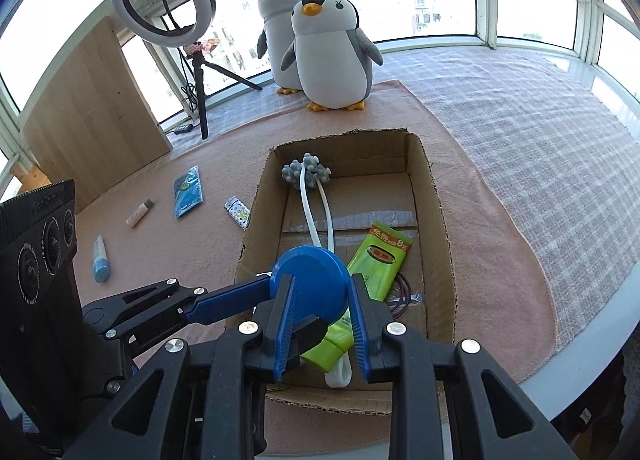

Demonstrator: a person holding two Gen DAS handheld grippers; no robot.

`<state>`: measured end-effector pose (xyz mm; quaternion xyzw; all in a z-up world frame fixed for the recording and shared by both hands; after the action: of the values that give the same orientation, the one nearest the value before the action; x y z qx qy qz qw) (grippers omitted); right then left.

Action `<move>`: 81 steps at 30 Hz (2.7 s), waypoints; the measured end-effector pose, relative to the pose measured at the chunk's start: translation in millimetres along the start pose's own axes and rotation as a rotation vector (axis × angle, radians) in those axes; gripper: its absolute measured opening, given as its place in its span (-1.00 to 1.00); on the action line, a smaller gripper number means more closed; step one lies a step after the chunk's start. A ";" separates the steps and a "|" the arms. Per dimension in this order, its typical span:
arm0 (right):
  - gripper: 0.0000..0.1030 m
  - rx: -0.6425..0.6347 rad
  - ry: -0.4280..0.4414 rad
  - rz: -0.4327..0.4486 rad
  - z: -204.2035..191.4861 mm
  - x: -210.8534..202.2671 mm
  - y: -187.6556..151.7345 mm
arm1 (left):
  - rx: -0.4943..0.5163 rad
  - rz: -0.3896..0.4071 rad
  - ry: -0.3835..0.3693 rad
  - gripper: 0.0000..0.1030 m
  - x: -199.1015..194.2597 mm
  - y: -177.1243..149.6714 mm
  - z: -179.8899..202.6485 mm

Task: Organize objects
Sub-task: 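Carry the blue lid with the right tool into the box and release, then move the right tool back to the white-and-blue lotion tube, then close the right tool on the lotion tube's blue cap end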

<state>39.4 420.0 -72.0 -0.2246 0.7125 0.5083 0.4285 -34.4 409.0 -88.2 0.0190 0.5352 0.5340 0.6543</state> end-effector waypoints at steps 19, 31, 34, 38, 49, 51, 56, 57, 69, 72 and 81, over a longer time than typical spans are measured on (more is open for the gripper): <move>0.10 0.041 0.045 0.021 -5.6 -5.4 0.7 | -0.002 0.032 0.093 0.23 -31.4 -7.1 -13.3; 0.12 -0.020 0.098 0.023 -59.3 -5.7 4.0 | -0.036 0.102 0.228 0.23 -104.1 -21.2 -47.6; 0.13 -0.045 0.111 0.017 -78.4 -2.7 4.3 | -0.053 0.120 0.254 0.24 -123.5 -26.7 -58.9; 0.14 -0.077 0.130 0.005 -104.4 3.0 3.2 | -0.094 0.134 0.272 0.25 -145.8 -37.3 -79.0; 0.14 -0.121 0.204 -0.025 -166.8 21.4 1.9 | -0.255 0.156 0.344 0.25 -203.2 -80.3 -157.7; 0.14 -0.113 0.231 -0.018 -176.6 23.5 4.0 | -0.289 0.167 0.359 0.25 -215.5 -87.3 -173.7; 0.14 -0.111 0.281 -0.011 -203.2 32.1 12.2 | -0.374 0.194 0.386 0.25 -247.7 -102.0 -214.3; 0.14 -0.115 0.286 -0.010 -208.6 33.5 13.6 | -0.388 0.200 0.393 0.25 -253.1 -104.0 -221.6; 0.15 -0.252 0.364 -0.023 -285.2 63.1 25.6 | -0.536 0.246 0.451 0.37 -299.6 -135.8 -306.8; 0.15 -0.273 0.381 -0.070 -306.7 77.4 27.5 | -0.570 0.250 0.453 0.37 -305.4 -144.1 -327.3; 0.15 -0.266 0.450 -0.280 -369.5 129.8 23.6 | -0.684 0.233 0.411 0.50 -302.2 -165.7 -377.4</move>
<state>-188.8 105.3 -125.5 -0.4819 0.6788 0.4707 0.2923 -150.7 -85.7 -142.5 -0.2461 0.4405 0.7442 0.4376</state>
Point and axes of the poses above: each gripper's, at about its wrist camera, not at the fingertips, and x roughly the way its jaws point, z to its right, y to its top, the point moved 4 cm from there along x, roughly the way its jaws point, and after that the axes turned 8 degrees about -y, right-handed, at the moved point
